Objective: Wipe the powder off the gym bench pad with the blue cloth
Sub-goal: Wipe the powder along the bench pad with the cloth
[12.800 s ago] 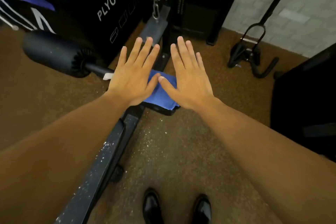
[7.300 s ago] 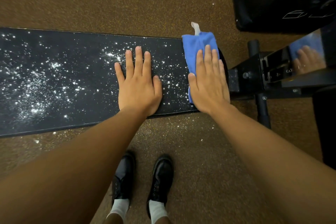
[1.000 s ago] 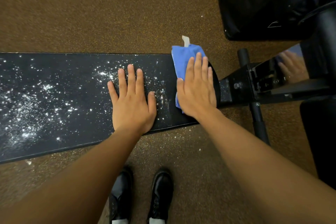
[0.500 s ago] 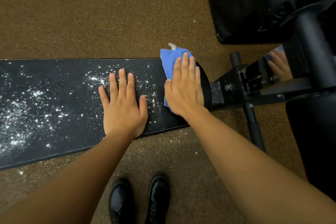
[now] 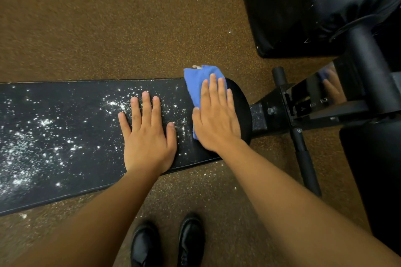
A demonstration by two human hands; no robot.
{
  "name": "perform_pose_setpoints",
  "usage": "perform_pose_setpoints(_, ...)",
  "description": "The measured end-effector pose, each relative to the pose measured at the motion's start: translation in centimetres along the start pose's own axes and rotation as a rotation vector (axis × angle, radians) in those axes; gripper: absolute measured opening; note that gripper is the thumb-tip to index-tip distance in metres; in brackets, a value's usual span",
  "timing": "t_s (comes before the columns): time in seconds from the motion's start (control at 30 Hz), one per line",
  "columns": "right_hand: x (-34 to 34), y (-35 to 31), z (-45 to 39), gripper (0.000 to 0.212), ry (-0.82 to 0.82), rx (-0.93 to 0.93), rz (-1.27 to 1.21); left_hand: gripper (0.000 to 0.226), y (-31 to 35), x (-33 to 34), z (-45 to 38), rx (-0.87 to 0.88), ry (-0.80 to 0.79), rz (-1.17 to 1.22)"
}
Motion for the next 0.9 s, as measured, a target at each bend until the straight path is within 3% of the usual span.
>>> perform_pose_setpoints(0.1,-0.6,-0.2,4.4,0.067,-0.036,-0.183,-0.058,0.068,0.0,0.0,-0.1,0.001,-0.001,0.003)
perform_pose_setpoints(0.17,-0.4,1.2,5.4,0.067,-0.058,-0.203,-0.060,0.068,0.0,-0.1,0.0,-0.002,0.003,0.008)
perform_pose_setpoints(0.37,-0.2,1.8,-0.9,0.066,-0.024,0.071,0.026,0.068,0.0,0.0,0.0,-0.002,-0.004,-0.010)
perform_pose_setpoints(0.57,-0.4,-1.3,5.9,0.066,-0.055,-0.228,-0.073,0.068,0.0,-0.1,0.0,-0.011,0.001,0.000)
perform_pose_setpoints(0.8,0.0,1.8,-1.1,0.066,-0.017,0.060,0.024,0.068,-0.1,-0.1,0.0,-0.007,-0.007,-0.007)
perform_pose_setpoints(0.9,0.1,-0.1,0.4,0.066,-0.042,-0.036,-0.005,0.068,0.0,0.0,-0.1,-0.003,-0.005,-0.011)
Point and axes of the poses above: each hand's wrist, its own z-axis away from the middle knuckle, its own x-axis out of the palm, y = z × x, the point moved 8 cm from there along -z, towards the middle knuckle, and after that the axes turned 14 degrees about y, right-handed, at the moved point
